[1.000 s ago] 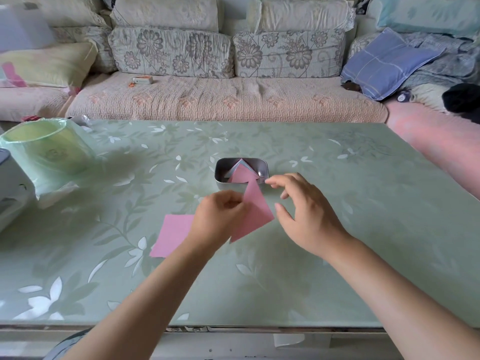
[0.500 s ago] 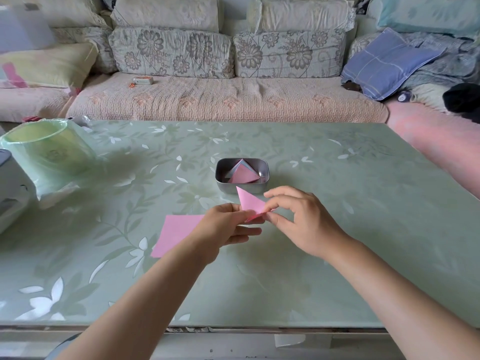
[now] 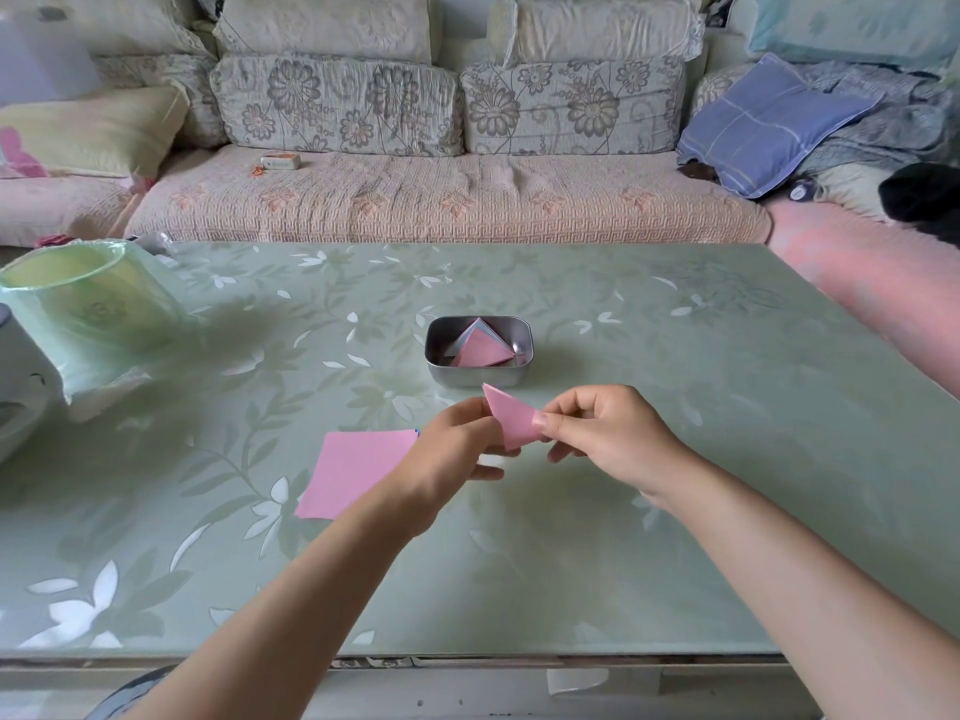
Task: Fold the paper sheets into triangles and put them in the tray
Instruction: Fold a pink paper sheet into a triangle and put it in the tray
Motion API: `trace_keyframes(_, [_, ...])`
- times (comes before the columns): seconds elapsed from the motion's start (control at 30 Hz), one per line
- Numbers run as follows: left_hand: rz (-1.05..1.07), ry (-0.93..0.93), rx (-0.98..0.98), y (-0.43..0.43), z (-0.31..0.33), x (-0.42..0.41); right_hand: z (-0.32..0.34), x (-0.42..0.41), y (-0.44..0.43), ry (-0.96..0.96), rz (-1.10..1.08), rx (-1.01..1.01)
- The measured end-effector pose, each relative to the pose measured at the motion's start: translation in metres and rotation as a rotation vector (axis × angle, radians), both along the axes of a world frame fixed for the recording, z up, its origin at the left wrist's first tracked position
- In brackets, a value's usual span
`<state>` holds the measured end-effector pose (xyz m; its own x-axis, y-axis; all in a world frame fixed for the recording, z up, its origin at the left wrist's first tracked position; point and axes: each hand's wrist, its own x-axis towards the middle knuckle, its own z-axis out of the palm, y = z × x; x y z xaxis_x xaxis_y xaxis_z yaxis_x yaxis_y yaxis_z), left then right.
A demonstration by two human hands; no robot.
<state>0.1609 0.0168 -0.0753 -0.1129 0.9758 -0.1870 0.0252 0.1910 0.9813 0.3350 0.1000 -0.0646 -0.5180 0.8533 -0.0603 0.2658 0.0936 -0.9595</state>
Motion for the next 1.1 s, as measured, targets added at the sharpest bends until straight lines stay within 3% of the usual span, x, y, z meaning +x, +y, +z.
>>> trace_keyframes(0.13, [0.177,-0.011,0.090,0.003,-0.006,0.004,0.001,-0.001,-0.002,-0.036,0.016,0.037])
trace_keyframes(0.33, [0.239,-0.012,0.148,0.002,-0.010,0.007,0.000,-0.002,-0.004,-0.057,0.009,0.026])
trace_keyframes(0.6, [0.264,-0.045,0.119,0.001,-0.009,0.011,0.000,-0.003,-0.006,-0.046,-0.005,-0.087])
trace_keyframes(1.1, [0.171,0.214,0.207,-0.003,-0.001,-0.002,0.008,0.008,0.005,-0.112,0.021,-0.109])
